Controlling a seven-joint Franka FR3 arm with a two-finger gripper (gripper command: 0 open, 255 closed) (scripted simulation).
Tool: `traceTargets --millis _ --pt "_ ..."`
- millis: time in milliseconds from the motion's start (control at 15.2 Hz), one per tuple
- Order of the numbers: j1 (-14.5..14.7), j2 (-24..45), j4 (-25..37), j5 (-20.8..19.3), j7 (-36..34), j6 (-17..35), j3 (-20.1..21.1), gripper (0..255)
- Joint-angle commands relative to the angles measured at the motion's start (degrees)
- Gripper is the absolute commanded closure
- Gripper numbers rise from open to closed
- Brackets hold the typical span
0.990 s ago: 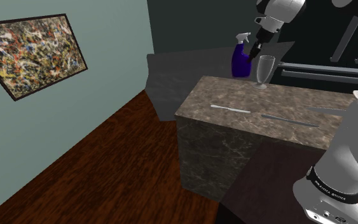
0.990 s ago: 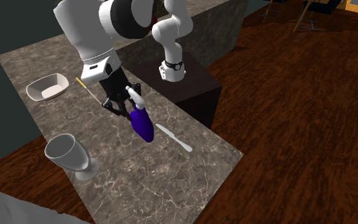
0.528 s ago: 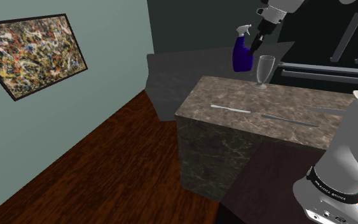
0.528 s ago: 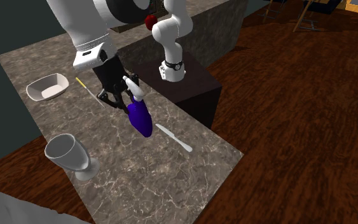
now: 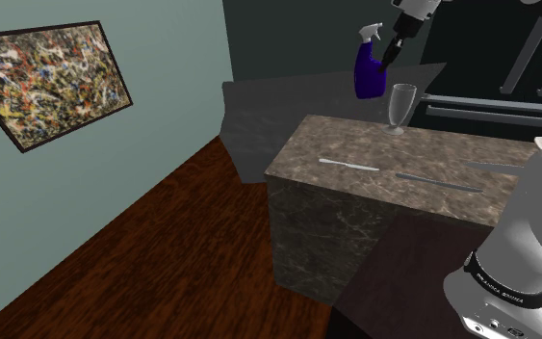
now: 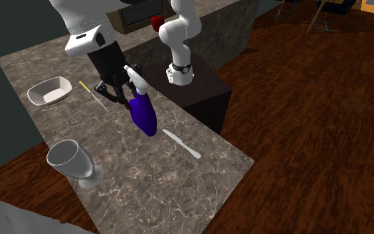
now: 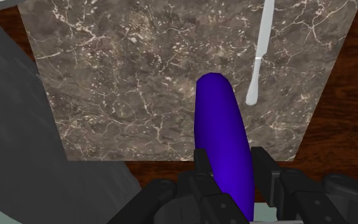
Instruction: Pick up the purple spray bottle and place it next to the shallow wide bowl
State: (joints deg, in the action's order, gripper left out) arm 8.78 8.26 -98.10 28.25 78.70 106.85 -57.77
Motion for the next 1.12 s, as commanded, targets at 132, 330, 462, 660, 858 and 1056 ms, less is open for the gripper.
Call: traceTargets --millis 132,330,462,660,858,1056 --pt "-0.1 -0.3 2.8 -0.6 -1.2 -2.7 -0.2 255" --pt "-0.5 0.0 5.2 -0.6 -1.8 -4.9 -0.3 255" --pt "-0.8 0.3 7.0 -0.5 -2.2 -6.5 -0.3 255" --pt "-1.5 0.9 9.7 -0.1 -2.7 -8.9 -0.4 255" --pt "-1.2 -0.8 9.2 -1.5 -2.6 -9.4 -0.9 255" --pt "0.2 -7.3 3.4 -6.9 -2.1 -7.0 -1.9 255"
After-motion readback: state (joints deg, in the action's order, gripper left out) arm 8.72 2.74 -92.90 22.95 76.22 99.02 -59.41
